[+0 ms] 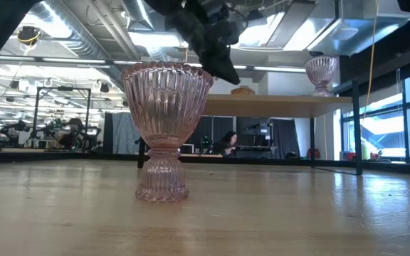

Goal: Pick & Place candle stick holders
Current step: Put the yellow candle on the shelf

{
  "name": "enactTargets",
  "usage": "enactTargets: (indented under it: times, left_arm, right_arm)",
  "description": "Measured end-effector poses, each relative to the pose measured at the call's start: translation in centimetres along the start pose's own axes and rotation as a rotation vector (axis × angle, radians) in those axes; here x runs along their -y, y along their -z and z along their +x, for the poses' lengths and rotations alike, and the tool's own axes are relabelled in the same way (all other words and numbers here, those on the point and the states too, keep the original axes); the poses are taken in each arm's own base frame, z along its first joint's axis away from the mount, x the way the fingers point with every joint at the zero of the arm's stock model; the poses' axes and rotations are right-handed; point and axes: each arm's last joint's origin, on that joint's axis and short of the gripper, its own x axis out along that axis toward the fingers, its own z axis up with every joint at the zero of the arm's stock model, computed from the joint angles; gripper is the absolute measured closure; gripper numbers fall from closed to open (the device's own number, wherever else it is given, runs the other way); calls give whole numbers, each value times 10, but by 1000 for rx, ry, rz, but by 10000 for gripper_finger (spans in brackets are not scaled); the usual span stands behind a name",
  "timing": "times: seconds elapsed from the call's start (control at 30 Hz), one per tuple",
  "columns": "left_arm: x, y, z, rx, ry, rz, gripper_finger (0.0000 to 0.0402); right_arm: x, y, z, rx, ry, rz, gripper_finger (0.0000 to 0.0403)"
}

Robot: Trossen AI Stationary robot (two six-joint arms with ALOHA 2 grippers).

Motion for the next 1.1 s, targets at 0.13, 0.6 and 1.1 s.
enactTargets:
  times: [0.13,0.6,1.1]
  left_arm:
    - [-5,2,4,-4,-3,-7,400]
    - [-8,9,36,-29,14,21,400]
    - [-21,5,30,15,-80,3,399]
  right_arm:
    - [0,0,0,-2,1,-1,398]
    - [0,1,0,-6,3,-2,398]
    - [1,2,0,-18,6,6,398]
